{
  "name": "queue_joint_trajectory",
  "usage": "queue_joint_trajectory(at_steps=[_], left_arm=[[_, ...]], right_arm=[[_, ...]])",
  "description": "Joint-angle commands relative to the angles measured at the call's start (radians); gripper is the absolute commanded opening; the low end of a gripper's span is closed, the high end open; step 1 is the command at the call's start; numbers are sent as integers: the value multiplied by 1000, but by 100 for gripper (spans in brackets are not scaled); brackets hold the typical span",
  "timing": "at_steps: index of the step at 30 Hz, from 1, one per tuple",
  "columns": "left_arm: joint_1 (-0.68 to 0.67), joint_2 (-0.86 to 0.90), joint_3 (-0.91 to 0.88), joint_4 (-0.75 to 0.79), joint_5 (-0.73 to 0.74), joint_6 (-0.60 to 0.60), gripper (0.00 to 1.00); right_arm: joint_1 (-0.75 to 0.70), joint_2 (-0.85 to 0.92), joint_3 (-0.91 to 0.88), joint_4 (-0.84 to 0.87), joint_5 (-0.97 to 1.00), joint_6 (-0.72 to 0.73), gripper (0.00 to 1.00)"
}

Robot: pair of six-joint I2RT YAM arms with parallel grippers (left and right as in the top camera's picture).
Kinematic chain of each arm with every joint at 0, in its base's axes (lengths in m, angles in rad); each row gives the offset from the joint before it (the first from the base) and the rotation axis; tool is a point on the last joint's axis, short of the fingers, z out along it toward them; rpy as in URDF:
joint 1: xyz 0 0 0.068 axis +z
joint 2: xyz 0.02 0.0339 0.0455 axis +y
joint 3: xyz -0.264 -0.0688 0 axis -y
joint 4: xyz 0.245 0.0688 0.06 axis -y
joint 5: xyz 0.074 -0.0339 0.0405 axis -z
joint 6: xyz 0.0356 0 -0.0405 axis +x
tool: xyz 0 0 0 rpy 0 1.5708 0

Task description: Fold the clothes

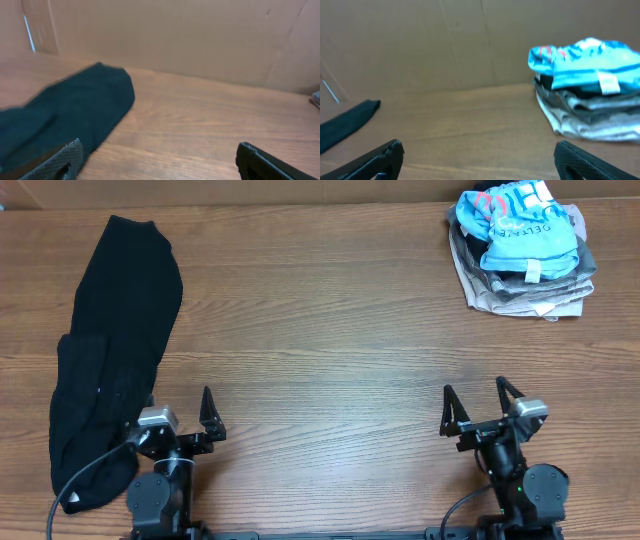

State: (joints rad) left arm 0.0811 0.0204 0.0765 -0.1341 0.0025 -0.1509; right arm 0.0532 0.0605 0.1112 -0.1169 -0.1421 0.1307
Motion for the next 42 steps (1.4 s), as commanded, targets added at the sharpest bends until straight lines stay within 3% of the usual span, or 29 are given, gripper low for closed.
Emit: queue_joint_trajectory(at_steps=[1,6,11,16,19,24,31,39,42], left_arm=[[10,31,123,-34,-36,54,100],[10,140,269,-61,-32,12,100],[10,318,436,-87,61,-7,100],[10,626,732,-282,173,7,100],[10,853,941,-472,201,75,100],[10,1118,1135,-666,200,164,100],[10,1390,1178,-700,195,367,100],[11,1603,1178,-588,-11,391,100],[15,1664,1178,-541,-208,391,100]], right_arm=[[2,68,102,-3,-6,3,100],[2,251,279,-70,-10,4,100],[2,438,468,-159,-55,4,100],[2,640,666,-304,-100,5,100],[2,769,768,-411,-112,4,100],[2,912,836,-458,-150,4,100],[2,1042,837,-439,-167,5,100],[2,1125,837,-435,-168,4,100],[5,1157,837,-435,-208,5,91]])
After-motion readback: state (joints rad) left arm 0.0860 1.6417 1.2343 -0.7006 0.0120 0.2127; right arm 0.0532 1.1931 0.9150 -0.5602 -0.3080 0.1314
